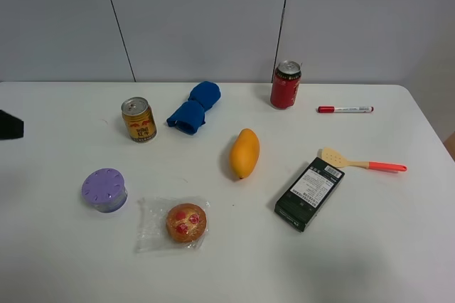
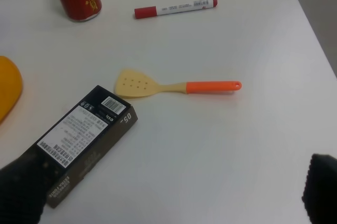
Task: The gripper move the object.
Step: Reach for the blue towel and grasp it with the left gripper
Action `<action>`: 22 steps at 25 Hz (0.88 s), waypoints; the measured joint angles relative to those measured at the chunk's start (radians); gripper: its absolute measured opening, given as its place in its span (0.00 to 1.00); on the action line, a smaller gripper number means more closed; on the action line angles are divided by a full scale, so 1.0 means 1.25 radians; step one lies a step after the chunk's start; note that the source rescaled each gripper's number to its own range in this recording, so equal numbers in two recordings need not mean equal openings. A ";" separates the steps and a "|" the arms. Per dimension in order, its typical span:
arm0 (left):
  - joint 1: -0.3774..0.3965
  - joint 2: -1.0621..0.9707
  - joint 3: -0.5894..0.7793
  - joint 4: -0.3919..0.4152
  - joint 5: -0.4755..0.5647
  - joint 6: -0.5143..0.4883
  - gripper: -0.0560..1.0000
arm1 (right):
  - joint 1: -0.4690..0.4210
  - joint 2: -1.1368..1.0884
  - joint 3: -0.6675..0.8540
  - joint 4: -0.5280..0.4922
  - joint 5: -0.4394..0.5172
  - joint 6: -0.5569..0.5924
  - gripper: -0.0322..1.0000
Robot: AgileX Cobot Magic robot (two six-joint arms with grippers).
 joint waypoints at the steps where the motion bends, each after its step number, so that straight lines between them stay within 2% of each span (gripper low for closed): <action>1: -0.009 0.052 -0.044 0.000 -0.001 0.002 1.00 | 0.000 0.000 0.000 0.000 0.000 0.000 1.00; 7: -0.137 0.307 -0.282 0.043 -0.009 0.011 1.00 | 0.000 0.000 0.000 0.000 0.000 0.000 1.00; 12: -0.251 0.508 -0.452 0.042 -0.014 0.000 1.00 | 0.000 0.000 0.000 0.000 0.000 0.000 1.00; 18: -0.341 0.730 -0.607 0.028 -0.024 -0.007 1.00 | 0.000 0.000 0.000 0.000 0.000 0.000 1.00; 22: -0.369 0.851 -0.671 0.026 -0.082 -0.007 1.00 | 0.000 0.000 0.000 0.000 0.000 0.000 1.00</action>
